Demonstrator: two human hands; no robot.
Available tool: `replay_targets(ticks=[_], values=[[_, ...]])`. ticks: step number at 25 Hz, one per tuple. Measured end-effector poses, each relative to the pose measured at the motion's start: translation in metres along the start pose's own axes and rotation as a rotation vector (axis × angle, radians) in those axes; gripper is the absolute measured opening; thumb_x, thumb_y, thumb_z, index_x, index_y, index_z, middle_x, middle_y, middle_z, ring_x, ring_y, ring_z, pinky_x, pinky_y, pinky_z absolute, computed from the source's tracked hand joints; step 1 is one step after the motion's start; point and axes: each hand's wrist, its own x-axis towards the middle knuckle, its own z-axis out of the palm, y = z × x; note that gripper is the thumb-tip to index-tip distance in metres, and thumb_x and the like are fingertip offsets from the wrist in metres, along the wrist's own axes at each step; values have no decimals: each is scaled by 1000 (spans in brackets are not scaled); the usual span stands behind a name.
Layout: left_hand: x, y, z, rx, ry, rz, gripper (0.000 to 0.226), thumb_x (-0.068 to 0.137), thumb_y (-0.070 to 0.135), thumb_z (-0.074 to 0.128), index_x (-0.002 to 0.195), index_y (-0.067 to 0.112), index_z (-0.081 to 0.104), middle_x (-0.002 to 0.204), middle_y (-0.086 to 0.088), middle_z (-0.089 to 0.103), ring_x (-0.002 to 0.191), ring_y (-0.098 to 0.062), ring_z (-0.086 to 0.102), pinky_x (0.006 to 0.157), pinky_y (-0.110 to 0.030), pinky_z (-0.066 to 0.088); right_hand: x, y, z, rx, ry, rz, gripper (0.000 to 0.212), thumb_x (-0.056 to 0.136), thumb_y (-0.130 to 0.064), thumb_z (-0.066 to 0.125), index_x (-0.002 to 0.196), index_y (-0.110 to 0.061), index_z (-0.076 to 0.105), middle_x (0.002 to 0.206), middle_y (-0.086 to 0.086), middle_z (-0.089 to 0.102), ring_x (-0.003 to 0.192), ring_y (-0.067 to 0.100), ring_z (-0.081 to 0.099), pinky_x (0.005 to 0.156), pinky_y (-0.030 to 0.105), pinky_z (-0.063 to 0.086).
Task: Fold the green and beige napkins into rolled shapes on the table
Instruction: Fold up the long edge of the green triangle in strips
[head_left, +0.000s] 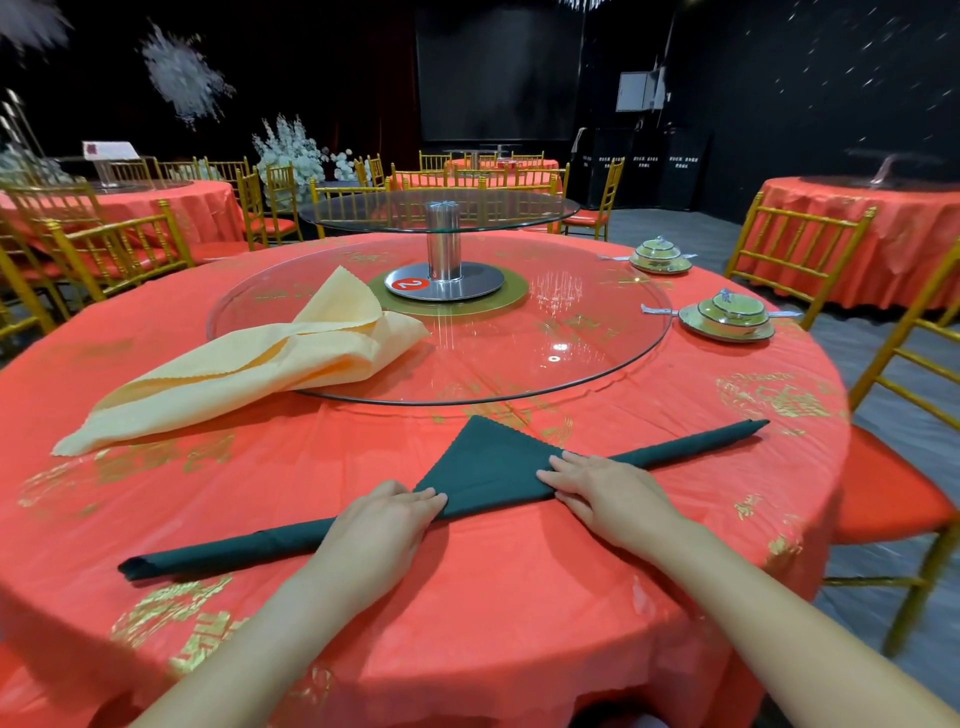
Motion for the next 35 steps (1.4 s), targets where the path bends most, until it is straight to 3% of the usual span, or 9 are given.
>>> replay_targets(ticks=[2, 7, 12, 18, 22, 24, 27, 30, 35], values=[[8, 10, -2, 31, -19, 3, 30, 71, 17, 57, 97, 22, 70, 92, 11, 73, 69, -16, 63, 47, -22, 51, 0, 9, -1, -23, 52, 40, 38, 102, -27, 33, 139, -31, 42, 148, -7, 38, 139, 9, 29, 112, 24, 20], [52, 55, 7, 9, -118, -33, 30, 95, 13, 40, 122, 20, 52, 126, 5, 59, 108, -24, 50, 79, -36, 45, -8, 43, -4, -37, 34, 243, 42, 99, -24, 34, 141, -27, 39, 149, -1, 37, 139, 16, 30, 112, 29, 25], [101, 91, 27, 11, -140, -44, 29, 94, 9, 40, 119, 19, 51, 117, 3, 60, 110, -24, 48, 80, -38, 45, -19, 67, -5, 19, -12, 343, 49, 99, -27, 31, 147, -19, 27, 157, 5, 18, 145, 16, 12, 118, 34, 13], [146, 137, 41, 11, -77, -16, 13, 91, 11, 48, 101, 18, 53, 95, 2, 60, 98, -21, 53, 66, -34, 42, -23, 72, -8, 99, -63, 350, 50, 102, -33, 22, 149, -19, 20, 158, 1, 12, 145, 12, 6, 119, 34, 5], [164, 156, 52, -11, -91, 152, 29, 49, 17, 85, 60, 22, 58, 53, 7, 54, 53, -12, 55, 38, -21, 37, -26, 88, -7, 181, -87, 406, 49, 103, -32, 16, 149, -15, 20, 158, -3, 12, 145, 8, 5, 119, 32, 2], [168, 157, 54, 1, -110, 189, 33, 41, 20, 88, 56, 23, 59, 50, 8, 52, 48, -10, 52, 37, -19, 35, -28, 96, -5, 209, -117, 440, 49, 103, -33, 13, 149, -17, 19, 157, -5, 14, 144, 5, 6, 119, 33, 1], [158, 141, 58, -65, -99, 264, 14, 69, 28, 70, 69, 20, 59, 66, 5, 60, 57, -16, 56, 43, -24, 44, -31, 101, -1, 207, -132, 446, 49, 102, -33, 12, 149, -21, 19, 157, -8, 14, 144, 3, 6, 119, 35, 0], [137, 114, 55, -107, -133, 280, 34, 83, 32, 35, 88, 14, 63, 91, 0, 68, 71, -25, 61, 54, -35, 54, -33, 99, 2, 161, -126, 431, 49, 102, -32, 12, 150, -21, 18, 157, -7, 13, 144, 4, 6, 119, 35, 1], [108, 88, 32, -88, -154, 334, 32, 84, 29, 33, 89, 21, 63, 92, 6, 66, 70, -21, 58, 53, -30, 50, -34, 94, -1, 158, -113, 441, 49, 102, -31, 15, 150, -20, 18, 157, -7, 12, 144, 6, 5, 119, 33, 2]])
